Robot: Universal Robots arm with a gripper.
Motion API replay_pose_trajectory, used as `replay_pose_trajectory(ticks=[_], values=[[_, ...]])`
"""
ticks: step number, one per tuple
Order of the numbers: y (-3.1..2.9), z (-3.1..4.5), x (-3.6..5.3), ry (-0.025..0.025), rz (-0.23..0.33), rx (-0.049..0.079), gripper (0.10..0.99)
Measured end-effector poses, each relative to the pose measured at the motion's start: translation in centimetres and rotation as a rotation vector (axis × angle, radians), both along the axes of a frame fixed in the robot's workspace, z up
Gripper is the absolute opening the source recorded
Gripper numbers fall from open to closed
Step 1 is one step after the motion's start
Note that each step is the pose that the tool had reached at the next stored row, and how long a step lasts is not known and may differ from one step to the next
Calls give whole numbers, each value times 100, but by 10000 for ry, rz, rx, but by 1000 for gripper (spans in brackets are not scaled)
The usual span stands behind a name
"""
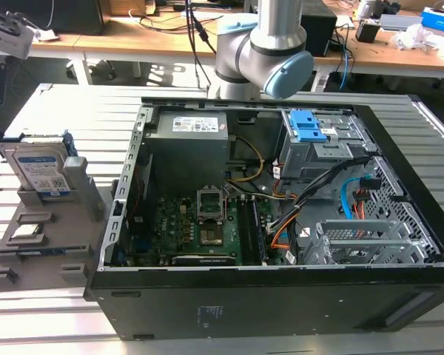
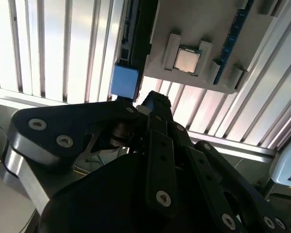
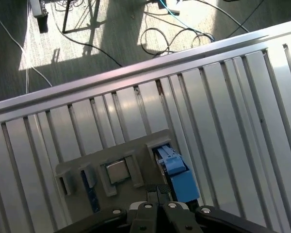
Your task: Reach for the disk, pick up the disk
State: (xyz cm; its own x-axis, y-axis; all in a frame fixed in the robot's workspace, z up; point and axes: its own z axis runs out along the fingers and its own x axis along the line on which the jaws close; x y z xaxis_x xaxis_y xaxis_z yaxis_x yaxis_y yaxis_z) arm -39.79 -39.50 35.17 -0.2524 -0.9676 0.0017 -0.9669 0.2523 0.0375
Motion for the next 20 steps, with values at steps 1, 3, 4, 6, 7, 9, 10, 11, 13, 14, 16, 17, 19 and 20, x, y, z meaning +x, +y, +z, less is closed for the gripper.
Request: replay_pose_trajectory(ticks=[1, 3, 4, 6, 7, 9, 10, 11, 13, 14, 16, 17, 19, 20], values=[[0, 0, 0, 0, 136, 0, 106], [0, 0, 0, 0, 450, 0, 106], [0, 0, 0, 0, 569, 0, 106], [0, 0, 0, 0, 852, 0, 106], [0, 0, 0, 0, 1059, 1, 106], [0, 0, 0, 0, 1469, 0, 106], [0, 0, 0, 0, 1696, 1, 106], [0, 0, 0, 0, 1932, 0, 106], [0, 0, 0, 0, 2270, 0, 106], [0, 0, 0, 0, 2396, 0, 106], [0, 0, 0, 1, 2658, 0, 106], [0, 0, 0, 0, 2775, 0, 106], [0, 0, 0, 0, 3095, 0, 106], [0, 0, 0, 0, 3187, 0, 106]])
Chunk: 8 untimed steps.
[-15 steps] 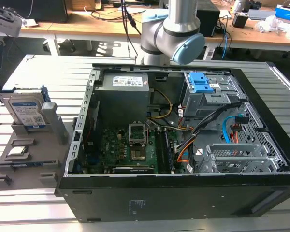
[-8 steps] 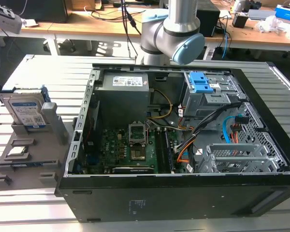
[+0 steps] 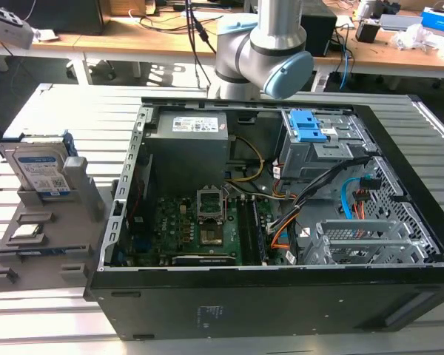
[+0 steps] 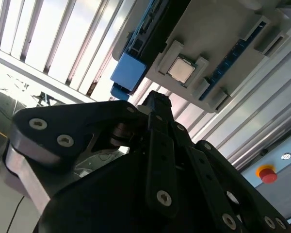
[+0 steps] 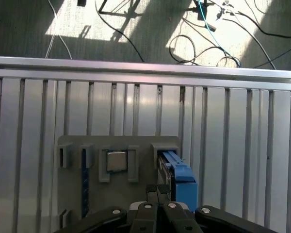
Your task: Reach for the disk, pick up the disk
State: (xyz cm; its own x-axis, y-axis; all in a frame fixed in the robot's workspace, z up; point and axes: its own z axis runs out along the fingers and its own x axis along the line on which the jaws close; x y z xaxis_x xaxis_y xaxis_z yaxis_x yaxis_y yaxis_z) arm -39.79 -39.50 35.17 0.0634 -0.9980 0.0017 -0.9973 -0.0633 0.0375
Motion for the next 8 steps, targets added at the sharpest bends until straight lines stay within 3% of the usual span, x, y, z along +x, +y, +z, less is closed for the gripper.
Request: replay_pose_trajectory(ticks=[5, 7, 8], values=[[0, 0, 0, 1, 45, -1, 114], [0, 0, 0, 0, 47, 0, 235], [0, 0, 0, 0, 48, 0, 235]])
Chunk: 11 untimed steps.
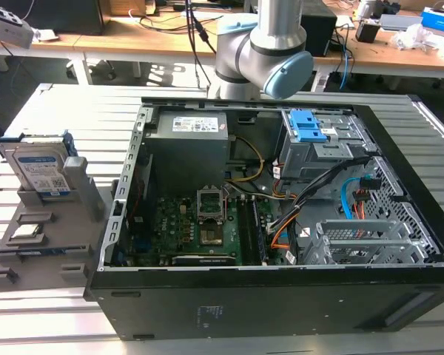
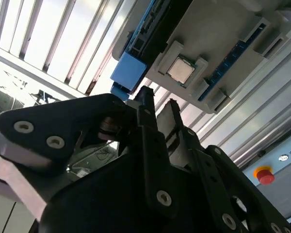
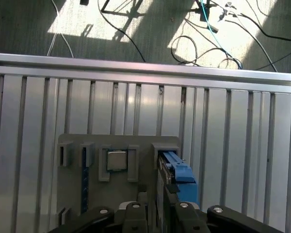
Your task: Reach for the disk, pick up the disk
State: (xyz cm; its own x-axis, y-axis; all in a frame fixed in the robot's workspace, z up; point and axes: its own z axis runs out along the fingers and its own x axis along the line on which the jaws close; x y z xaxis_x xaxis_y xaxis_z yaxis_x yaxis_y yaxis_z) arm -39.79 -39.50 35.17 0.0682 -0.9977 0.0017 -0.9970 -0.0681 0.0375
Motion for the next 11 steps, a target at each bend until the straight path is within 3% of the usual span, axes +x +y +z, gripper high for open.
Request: replay_pose_trajectory(ticks=[1, 2, 4, 6, 8, 11], values=[[0, 0, 0, 0, 1, 0, 416], [0, 0, 0, 0, 2, 0, 416], [0, 0, 0, 0, 4, 0, 541], [23, 0, 0, 0, 3, -1, 541], [165, -3, 0, -1, 4, 0, 541], [255, -16, 5, 3, 3, 1, 541]])
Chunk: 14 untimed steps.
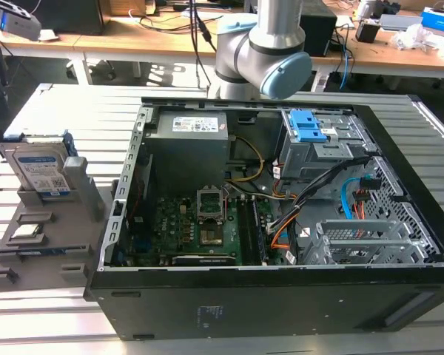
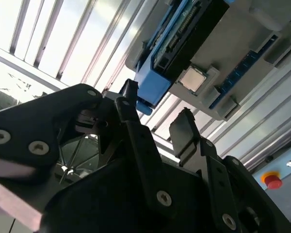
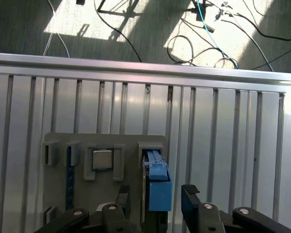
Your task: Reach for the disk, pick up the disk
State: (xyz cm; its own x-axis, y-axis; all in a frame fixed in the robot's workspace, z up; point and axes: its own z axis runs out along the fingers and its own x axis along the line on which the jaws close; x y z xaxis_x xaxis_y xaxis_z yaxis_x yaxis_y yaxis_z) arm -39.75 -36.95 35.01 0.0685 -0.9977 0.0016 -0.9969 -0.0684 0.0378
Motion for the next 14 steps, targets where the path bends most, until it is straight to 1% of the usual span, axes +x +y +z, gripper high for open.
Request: replay_pose_trajectory(ticks=[1, 3, 5, 11, 14], values=[[0, -16, 11, 5, 2, 1, 541], [1, -86, 61, 20, 1, 0, 541], [1, -124, 80, 21, 2, 1, 541], [-1, -247, 105, 21, 1, 0, 541], [-1, -323, 107, 20, 1, 1, 541]])
